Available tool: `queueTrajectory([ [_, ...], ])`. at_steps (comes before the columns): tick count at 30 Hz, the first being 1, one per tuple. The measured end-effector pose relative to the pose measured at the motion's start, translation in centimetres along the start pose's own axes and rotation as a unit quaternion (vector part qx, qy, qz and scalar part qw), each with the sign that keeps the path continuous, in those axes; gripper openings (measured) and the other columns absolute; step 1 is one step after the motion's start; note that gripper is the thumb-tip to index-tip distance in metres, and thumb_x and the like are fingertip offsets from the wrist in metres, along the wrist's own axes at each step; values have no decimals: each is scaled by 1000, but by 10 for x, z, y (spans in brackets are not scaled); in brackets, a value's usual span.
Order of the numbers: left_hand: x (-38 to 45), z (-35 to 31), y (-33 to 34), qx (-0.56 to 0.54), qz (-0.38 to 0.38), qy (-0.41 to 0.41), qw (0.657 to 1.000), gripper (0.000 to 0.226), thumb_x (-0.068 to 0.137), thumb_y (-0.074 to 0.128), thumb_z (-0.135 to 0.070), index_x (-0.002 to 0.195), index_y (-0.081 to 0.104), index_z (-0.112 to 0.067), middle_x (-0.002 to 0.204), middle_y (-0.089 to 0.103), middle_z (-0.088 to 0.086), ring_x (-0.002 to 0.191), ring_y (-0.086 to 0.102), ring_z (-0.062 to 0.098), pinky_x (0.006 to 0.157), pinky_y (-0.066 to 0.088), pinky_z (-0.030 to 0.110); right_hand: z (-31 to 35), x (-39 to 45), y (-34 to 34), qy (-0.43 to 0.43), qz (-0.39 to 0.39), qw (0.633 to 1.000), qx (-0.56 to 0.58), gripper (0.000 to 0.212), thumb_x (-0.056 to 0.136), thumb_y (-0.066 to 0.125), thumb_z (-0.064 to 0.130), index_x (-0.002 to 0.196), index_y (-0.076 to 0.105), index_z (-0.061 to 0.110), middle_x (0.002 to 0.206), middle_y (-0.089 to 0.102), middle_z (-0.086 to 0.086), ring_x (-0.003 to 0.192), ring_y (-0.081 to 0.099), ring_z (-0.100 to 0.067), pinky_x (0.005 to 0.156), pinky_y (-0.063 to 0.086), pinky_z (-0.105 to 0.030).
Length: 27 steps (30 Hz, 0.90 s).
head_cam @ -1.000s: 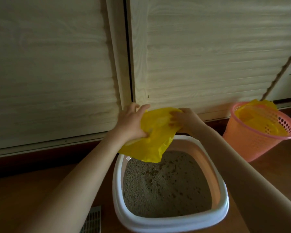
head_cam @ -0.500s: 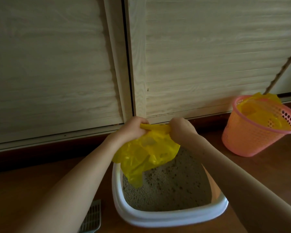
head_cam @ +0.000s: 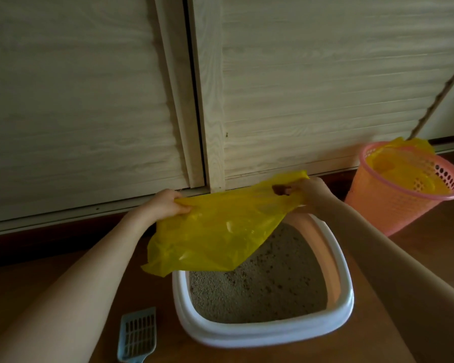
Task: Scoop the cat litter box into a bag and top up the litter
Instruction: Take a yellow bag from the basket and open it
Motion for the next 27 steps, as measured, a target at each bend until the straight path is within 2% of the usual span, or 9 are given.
queueTrajectory([
  [2,0,-12,6,-87,5,-2,996,19,89,63,-25,107,63,-18,98,65,1,86,62,16,74,49,28,6,-10,23,54,139,981,123,32,89,61,18,119,57,7,109,65,-18,96,65,-36,86,53,-52],
  [4,-2,-23,11,-196,-5,-23,980,14,92,58,-23,99,64,-13,90,68,7,82,65,20,73,52,30,7,-14,38,24,204,976,77,51,79,75,17,125,54,14,114,64,-16,96,66,-35,80,55,-51],
  [7,-4,-33,15,-310,18,-49,949,13,93,53,-19,94,63,-10,76,68,9,70,64,21,64,52,30,1,-9,48,-60,104,972,-201,62,71,82,16,126,53,9,111,62,-13,102,63,-29,86,54,-44],
  [10,-1,-29,18,-72,48,-50,995,24,88,60,-28,105,60,-11,95,64,9,82,62,20,75,52,33,-3,-5,46,-30,34,979,-201,39,77,75,22,106,62,-1,93,64,-13,93,61,-28,86,53,-40],
  [12,1,-31,17,122,32,-19,992,57,77,71,-36,125,51,-14,119,56,8,103,58,21,89,51,37,-2,-8,48,-12,47,985,-168,36,75,75,20,104,65,0,98,67,-17,94,64,-32,87,54,-44],
  [16,-10,-86,22,71,33,147,986,93,70,81,-27,145,26,-30,149,24,4,135,29,23,106,33,33,19,-23,58,-76,55,960,-265,20,73,75,21,83,68,6,76,61,-9,74,61,-24,65,50,-34],
  [18,-15,-112,34,120,41,211,969,97,67,83,-27,145,26,-26,148,28,4,135,30,21,103,29,25,27,-30,69,-115,75,952,-272,12,74,74,19,77,67,9,72,61,-5,69,60,-19,61,47,-30],
  [22,-14,-121,58,118,-22,283,951,55,67,82,-18,117,59,-13,113,62,8,106,58,23,85,47,33,42,-44,87,-176,102,955,-217,2,75,66,6,75,64,6,72,63,-9,67,60,-19,65,49,-39],
  [27,-9,-111,49,123,-94,296,943,17,77,70,-11,91,67,-2,88,65,12,89,63,26,64,38,23,54,-49,89,-256,22,938,-232,27,67,78,16,84,65,0,78,67,-11,76,63,-26,64,49,-39],
])
Point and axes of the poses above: each hand's wrist, its own x-axis towards the middle knuckle, its own y-axis out of the palm, z = x × y, the point moved 5 cm from there along x, towards the middle knuckle
